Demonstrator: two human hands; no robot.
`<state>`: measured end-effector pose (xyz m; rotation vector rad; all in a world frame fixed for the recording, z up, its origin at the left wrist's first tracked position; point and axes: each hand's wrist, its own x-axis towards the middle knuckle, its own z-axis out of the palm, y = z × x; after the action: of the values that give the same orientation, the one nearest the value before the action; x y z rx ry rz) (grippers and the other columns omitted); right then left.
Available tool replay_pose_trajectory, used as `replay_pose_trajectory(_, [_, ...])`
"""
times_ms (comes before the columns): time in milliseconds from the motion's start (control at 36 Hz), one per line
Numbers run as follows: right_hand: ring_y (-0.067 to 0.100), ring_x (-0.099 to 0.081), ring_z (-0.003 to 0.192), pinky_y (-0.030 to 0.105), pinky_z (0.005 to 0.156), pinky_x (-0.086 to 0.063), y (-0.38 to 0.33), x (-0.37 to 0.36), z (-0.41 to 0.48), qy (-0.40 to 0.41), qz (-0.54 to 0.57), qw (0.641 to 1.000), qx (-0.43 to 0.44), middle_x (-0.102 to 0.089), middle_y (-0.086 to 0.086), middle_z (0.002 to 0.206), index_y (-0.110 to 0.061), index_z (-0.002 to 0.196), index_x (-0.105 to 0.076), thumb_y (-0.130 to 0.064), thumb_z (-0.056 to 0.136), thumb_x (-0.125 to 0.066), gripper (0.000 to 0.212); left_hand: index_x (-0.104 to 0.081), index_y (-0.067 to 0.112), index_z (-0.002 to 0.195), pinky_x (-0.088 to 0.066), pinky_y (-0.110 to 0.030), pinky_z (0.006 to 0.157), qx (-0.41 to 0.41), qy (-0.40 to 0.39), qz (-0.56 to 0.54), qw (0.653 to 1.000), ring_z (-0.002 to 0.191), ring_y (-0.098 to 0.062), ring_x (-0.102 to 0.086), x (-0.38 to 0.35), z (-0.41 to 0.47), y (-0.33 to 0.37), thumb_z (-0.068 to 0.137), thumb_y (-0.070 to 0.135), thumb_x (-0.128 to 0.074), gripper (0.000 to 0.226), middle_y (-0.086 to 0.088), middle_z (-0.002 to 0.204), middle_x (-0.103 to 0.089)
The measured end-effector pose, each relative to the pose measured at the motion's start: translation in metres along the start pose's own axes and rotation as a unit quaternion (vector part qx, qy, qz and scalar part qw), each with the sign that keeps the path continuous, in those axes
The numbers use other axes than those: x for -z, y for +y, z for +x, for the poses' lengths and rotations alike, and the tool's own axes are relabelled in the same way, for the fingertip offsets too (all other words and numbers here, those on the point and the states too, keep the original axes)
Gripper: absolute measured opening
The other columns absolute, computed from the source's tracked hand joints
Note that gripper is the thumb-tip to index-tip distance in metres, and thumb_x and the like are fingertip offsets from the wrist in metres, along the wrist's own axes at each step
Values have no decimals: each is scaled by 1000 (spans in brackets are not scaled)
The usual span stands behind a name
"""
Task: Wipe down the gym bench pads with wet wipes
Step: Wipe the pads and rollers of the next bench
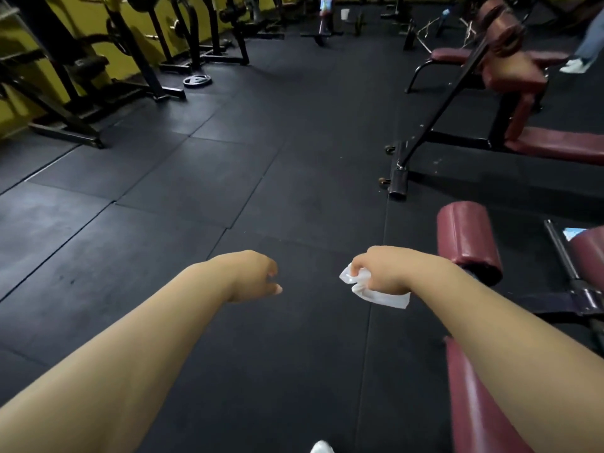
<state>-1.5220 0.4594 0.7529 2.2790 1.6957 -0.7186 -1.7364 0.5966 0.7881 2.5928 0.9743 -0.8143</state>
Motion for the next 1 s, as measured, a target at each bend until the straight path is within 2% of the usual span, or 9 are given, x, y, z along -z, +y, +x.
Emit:
replay_pose_trajectory(167, [19,-49,95,29,74,-37,10,33,49,-19,7,1000,-16,-40,-11,102,-36,128,-48,-33,94,-46,34,-48,29,131,-43,-39,98,-18,-15,6,1000,116,-22,-53,38,65,-29,90,52,-48,48,6,129,-52])
replay_pose_trajectory(278, [14,-49,88,23,63,-33,36,46,78,-5,35,998,-51,-41,-21,85,-32,125,-50,-36,92,-47,33,-49,27,129,-43,-36,96,-57,-26,32,997,115,-22,-52,67,114,-38,92,49,-48,43,5,129,-52])
replay_pose_trajectory(389, [14,-51,88,20,58,-30,57,62,105,1,48,993,-110,-45,-23,89,-31,123,-51,-33,92,-45,31,-50,24,128,-41,-32,92,-110,-20,78,991,116,-22,-51,104,166,-41,94,45,-47,40,3,129,-51])
replay_pose_trajectory(472, [17,-53,91,24,67,-37,66,76,125,-7,70,986,-153,-44,-18,89,-31,127,-51,-28,92,-43,35,-51,23,125,-43,-33,93,-150,-10,104,983,114,-23,-53,132,208,-43,93,46,-48,40,2,126,-54])
replay_pose_trajectory(611, [22,-52,102,34,87,-44,77,101,147,-20,108,972,-207,-51,-1,119,-33,125,-50,-24,95,-41,33,-51,24,126,-43,-33,89,-200,-18,151,968,114,-24,-53,172,267,-34,93,47,-48,41,1,128,-53])
replay_pose_trajectory(694, [30,-58,103,37,85,-47,95,107,151,0,128,967,-218,-58,10,110,-23,114,-54,-29,91,-42,26,-50,23,128,-42,-32,84,-224,-20,183,957,114,-24,-53,193,300,-16,93,47,-48,43,0,128,-53])
replay_pose_trajectory(833, [18,-51,90,29,73,-39,153,110,160,5,160,953,-259,-42,-15,81,-34,115,-52,-36,94,-45,22,-48,26,131,-43,-35,92,-284,-16,212,935,117,-24,-52,221,354,37,92,48,-47,45,2,132,-51])
replay_pose_trajectory(917, [26,-56,89,30,70,-39,198,111,165,25,164,946,-279,-53,-1,86,-28,108,-53,-40,91,-48,22,-49,26,130,-44,-35,90,-314,-8,222,923,115,-23,-53,238,386,74,92,48,-47,44,3,129,-53])
replay_pose_trajectory(1000, [30,-55,99,30,62,-36,249,115,171,54,162,943,-285,-58,9,106,-21,108,-51,-43,89,-49,29,-50,27,129,-44,-35,91,-326,-2,230,917,115,-23,-53,259,419,113,91,49,-48,44,4,129,-53])
